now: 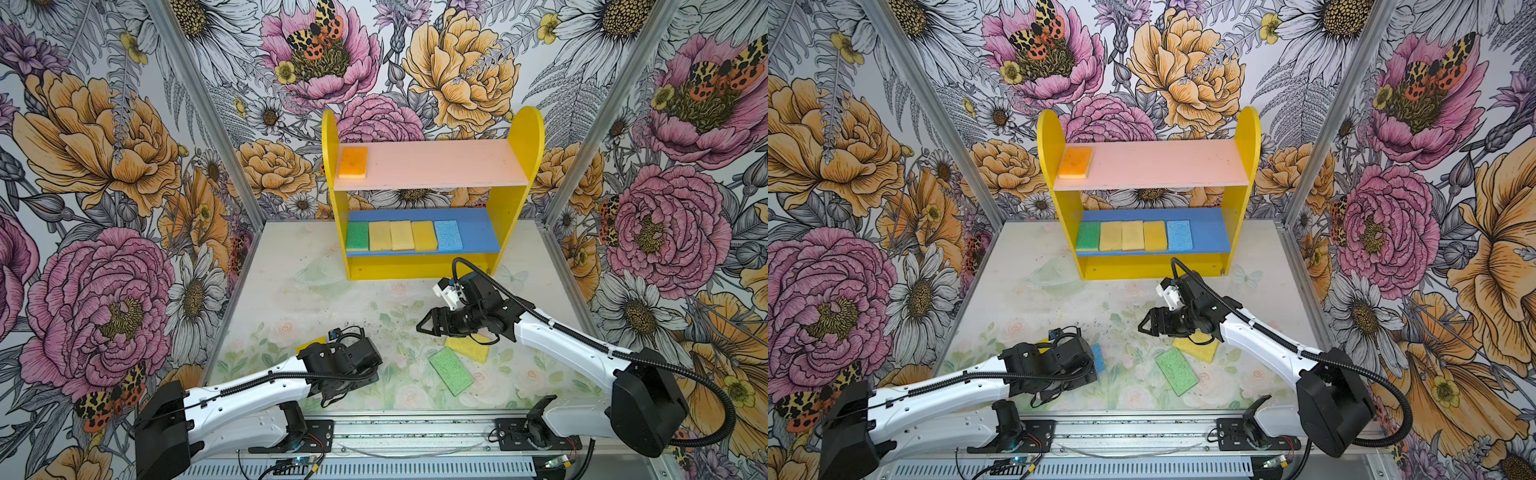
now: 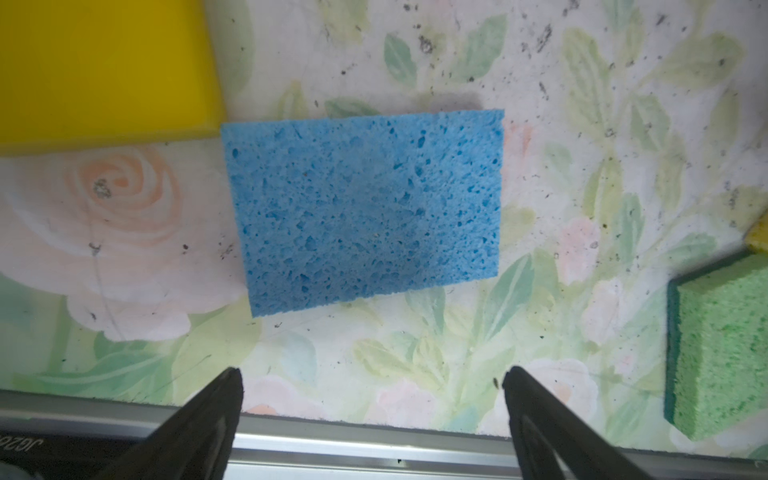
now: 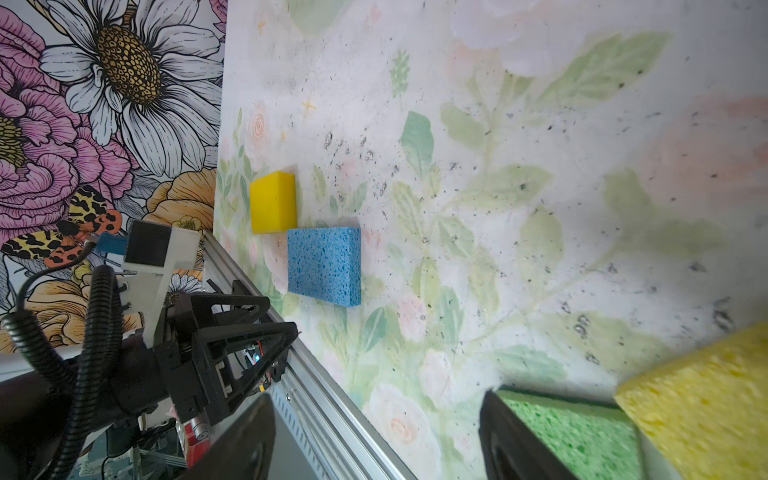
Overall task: Place and organize the cleaning sponges onto the shelf
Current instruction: 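Withdraw the right gripper toward the table while the left gripper moves to the blue sponge, then lower the left gripper onto the blue sponge and grasp it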
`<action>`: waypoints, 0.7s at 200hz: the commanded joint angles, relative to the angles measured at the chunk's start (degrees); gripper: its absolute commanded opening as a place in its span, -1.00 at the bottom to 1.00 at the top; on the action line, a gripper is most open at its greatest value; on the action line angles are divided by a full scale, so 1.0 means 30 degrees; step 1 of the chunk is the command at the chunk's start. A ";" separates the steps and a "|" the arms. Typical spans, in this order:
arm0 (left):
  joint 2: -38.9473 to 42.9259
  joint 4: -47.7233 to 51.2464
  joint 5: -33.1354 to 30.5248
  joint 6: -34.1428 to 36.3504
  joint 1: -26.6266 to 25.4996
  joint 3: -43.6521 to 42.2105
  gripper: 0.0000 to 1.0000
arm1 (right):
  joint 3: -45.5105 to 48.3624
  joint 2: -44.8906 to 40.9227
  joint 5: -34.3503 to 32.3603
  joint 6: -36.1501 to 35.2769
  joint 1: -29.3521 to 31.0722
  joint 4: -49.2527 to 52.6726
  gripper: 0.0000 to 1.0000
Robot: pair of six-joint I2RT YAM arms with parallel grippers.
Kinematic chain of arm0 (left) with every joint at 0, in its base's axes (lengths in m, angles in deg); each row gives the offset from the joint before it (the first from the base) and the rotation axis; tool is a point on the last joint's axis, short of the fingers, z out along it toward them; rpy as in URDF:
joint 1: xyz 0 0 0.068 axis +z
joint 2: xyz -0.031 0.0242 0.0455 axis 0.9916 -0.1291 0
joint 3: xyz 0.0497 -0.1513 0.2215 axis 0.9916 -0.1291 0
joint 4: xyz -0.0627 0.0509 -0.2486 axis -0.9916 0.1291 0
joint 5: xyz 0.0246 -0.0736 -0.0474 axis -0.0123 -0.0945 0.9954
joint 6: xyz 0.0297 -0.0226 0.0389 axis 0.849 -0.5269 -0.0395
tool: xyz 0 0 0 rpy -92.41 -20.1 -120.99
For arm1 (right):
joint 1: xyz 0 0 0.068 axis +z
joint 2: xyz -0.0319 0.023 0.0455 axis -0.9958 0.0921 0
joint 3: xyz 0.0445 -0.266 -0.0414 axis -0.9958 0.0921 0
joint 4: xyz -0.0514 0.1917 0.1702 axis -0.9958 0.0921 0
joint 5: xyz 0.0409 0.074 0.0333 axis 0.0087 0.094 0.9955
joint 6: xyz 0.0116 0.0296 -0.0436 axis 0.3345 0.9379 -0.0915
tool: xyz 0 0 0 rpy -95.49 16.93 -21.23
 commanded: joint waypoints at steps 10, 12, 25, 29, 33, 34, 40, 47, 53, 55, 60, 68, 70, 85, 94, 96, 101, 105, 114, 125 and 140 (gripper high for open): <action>0.2736 -0.1990 0.1235 -0.0148 0.2046 -0.1713 0.98 | 0.0528 -0.0594 -0.0039 -0.0511 -0.0142 -0.0319 0.57; 0.2985 -0.2068 0.1349 -0.0125 0.2259 -0.1839 0.98 | 0.0588 -0.0638 -0.0067 -0.0483 -0.0142 -0.0333 0.57; 0.4353 -0.2326 0.1942 0.0117 0.3281 -0.2532 0.98 | 0.0788 -0.0943 -0.0149 -0.0389 -0.0175 -0.0334 0.57; 0.4745 -0.2367 0.2157 0.0215 0.3587 -0.2751 0.98 | 0.0845 -0.1054 -0.0183 -0.0364 -0.0172 -0.0316 0.57; 0.5086 -0.2367 0.2378 0.0268 0.3871 -0.2949 0.98 | 0.0887 -0.1142 -0.0239 -0.0357 -0.0179 -0.0336 0.57; 0.5146 -0.2382 0.2458 0.0291 0.3936 -0.2991 0.97 | 0.0904 -0.1176 -0.0245 -0.0342 -0.0175 -0.0337 0.57; 0.5607 -0.2385 0.2804 0.0472 0.4423 -0.3278 0.98 | 0.0948 -0.1312 -0.0322 -0.0309 -0.0200 -0.0330 0.57; 0.6001 -0.2382 0.3170 0.0617 0.4943 -0.3569 0.97 | 0.0954 -0.1438 -0.0357 -0.0276 -0.0244 -0.0309 0.57; 0.6213 -0.2368 0.3430 0.0708 0.5291 -0.3808 0.98 | 0.0951 -0.1512 -0.0393 -0.0242 -0.0281 -0.0294 0.57; 0.6293 -0.2368 0.3501 0.0719 0.5399 -0.3857 0.98 | 0.0936 -0.1513 -0.0404 -0.0218 -0.0287 -0.0305 0.57; 0.6373 -0.2375 0.3587 0.0766 0.5586 -0.3998 0.98 | 0.0881 -0.1540 -0.0413 -0.0160 -0.0317 -0.0308 0.57; 0.6454 -0.2463 0.3630 0.0901 0.5763 -0.4111 0.98 | 0.0775 -0.1557 -0.0428 -0.0086 -0.0347 -0.0308 0.57; 0.6441 -0.2494 0.3668 0.0943 0.5803 -0.4137 0.98 | 0.0752 -0.1561 -0.0442 -0.0062 -0.0347 -0.0294 0.57; 0.6088 -0.2962 0.3953 0.1301 0.6162 -0.4236 0.98 | 0.0530 -0.1527 -0.0541 0.0105 -0.0347 -0.0327 0.57; 0.5697 -0.3471 0.4218 0.1609 0.6417 -0.4381 0.98 | 0.0348 -0.1451 -0.0653 0.0264 -0.0347 -0.0337 0.57; 0.5585 -0.3618 0.4277 0.1662 0.6501 -0.4417 0.97 | 0.0316 -0.1431 -0.0675 0.0296 -0.0347 -0.0330 0.57; 0.5349 -0.3984 0.4490 0.1825 0.6665 -0.4528 0.98 | 0.0234 -0.1385 -0.0742 0.0338 -0.0347 -0.0338 0.57; 0.5146 -0.4340 0.4686 0.1945 0.6801 -0.4622 0.98 | 0.0173 -0.1347 -0.0775 0.0395 -0.0345 -0.0338 0.57; 0.4728 -0.5355 0.5152 0.2136 0.7057 -0.4917 0.98 | 0.0035 -0.1257 -0.0848 0.0556 -0.0347 -0.0322 0.57; 0.4221 -0.6492 0.5555 0.2323 0.7354 -0.5125 0.98 | -0.0116 -0.1211 -0.0904 0.0788 -0.0347 -0.0336 0.57; 0.3362 -0.7921 0.6192 0.2478 0.7493 -0.5150 0.98 | -0.0297 -0.1158 -0.0913 0.1051 -0.0347 -0.0315 0.57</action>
